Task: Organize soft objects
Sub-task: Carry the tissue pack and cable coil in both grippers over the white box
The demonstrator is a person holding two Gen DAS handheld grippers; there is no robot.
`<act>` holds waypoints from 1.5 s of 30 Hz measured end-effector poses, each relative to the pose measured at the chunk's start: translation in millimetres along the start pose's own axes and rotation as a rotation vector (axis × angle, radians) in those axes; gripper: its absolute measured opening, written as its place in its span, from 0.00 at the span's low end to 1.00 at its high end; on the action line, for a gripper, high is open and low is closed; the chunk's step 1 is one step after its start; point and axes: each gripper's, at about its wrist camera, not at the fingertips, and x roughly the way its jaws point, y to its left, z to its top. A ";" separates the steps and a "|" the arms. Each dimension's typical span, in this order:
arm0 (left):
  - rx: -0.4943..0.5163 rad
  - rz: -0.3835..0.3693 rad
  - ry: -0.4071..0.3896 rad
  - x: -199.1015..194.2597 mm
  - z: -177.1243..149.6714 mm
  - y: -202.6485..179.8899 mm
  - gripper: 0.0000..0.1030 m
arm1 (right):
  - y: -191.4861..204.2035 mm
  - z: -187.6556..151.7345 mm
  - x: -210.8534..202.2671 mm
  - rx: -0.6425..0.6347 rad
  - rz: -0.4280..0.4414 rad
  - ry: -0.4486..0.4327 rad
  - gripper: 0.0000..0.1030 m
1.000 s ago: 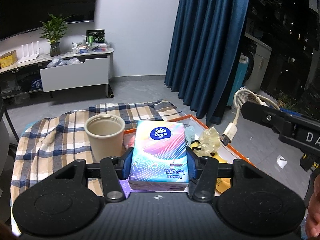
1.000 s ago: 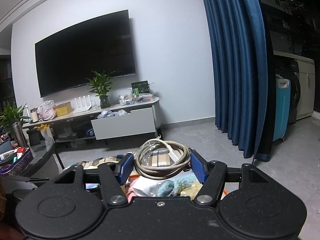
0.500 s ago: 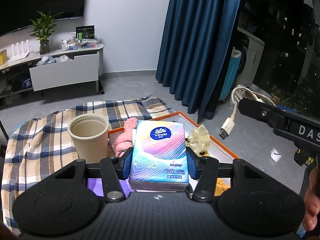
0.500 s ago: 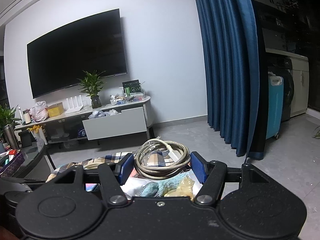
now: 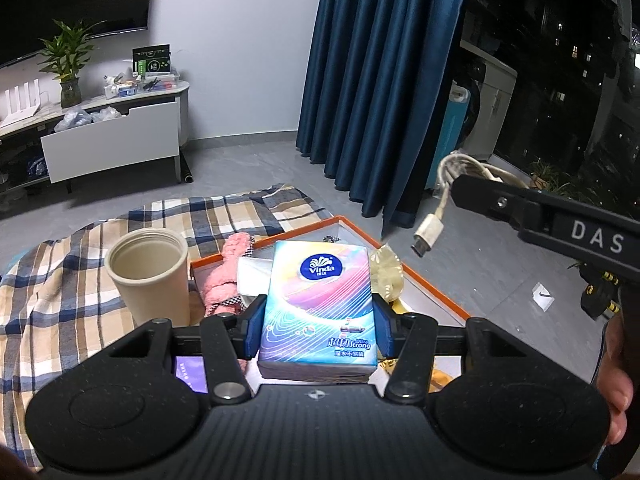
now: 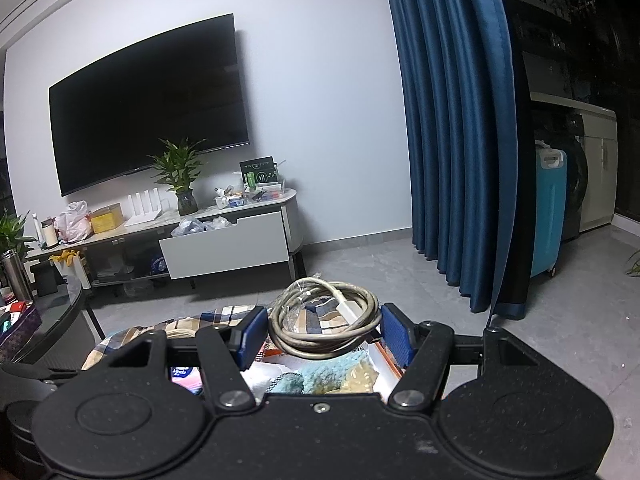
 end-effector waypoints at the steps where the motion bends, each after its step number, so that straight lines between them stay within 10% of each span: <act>1: 0.001 -0.001 0.001 0.9 0.1 -0.4 0.52 | -0.3 -0.1 1.6 0.001 0.001 0.002 0.73; 45: 0.025 -0.028 0.075 41.7 2.6 -8.1 0.52 | -24.6 -1.8 62.4 -0.009 0.007 0.117 0.73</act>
